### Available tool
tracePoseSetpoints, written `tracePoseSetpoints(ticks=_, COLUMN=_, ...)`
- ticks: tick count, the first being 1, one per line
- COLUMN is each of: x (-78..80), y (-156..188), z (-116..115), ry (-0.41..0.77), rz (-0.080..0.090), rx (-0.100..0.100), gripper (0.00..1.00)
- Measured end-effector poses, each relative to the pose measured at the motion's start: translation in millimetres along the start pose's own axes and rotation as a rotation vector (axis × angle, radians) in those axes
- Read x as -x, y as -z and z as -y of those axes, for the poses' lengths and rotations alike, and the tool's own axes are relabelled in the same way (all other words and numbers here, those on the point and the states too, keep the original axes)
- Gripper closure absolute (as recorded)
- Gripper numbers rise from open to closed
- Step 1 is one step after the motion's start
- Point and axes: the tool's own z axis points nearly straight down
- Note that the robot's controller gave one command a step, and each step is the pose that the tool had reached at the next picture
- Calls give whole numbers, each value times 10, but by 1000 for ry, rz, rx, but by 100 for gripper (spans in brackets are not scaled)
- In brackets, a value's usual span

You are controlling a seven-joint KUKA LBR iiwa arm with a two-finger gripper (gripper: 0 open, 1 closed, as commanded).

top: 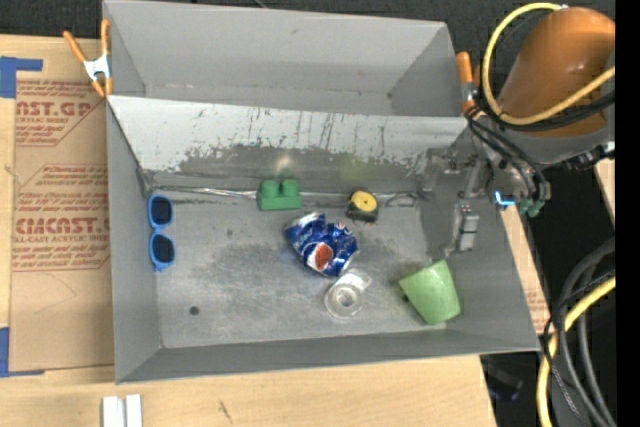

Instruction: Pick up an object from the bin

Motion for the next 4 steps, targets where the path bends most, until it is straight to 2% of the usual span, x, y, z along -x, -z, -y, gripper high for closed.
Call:
tracePoseSetpoints(ticks=1, x=-768, y=-448, z=300, ry=33, rz=-11, rx=1, gripper=0)
tracePoseSetpoints(ticks=2, x=-692, y=-1327, z=426, ry=101, rz=-8, rx=3, gripper=0)
tracePoseSetpoints(ticks=3, x=-669, y=-1287, z=428, ry=102, rz=-1, rx=0, gripper=100)
tracePoseSetpoints(ticks=4, x=-315, y=373, z=162, ry=119, rz=9, rx=-2, gripper=100)
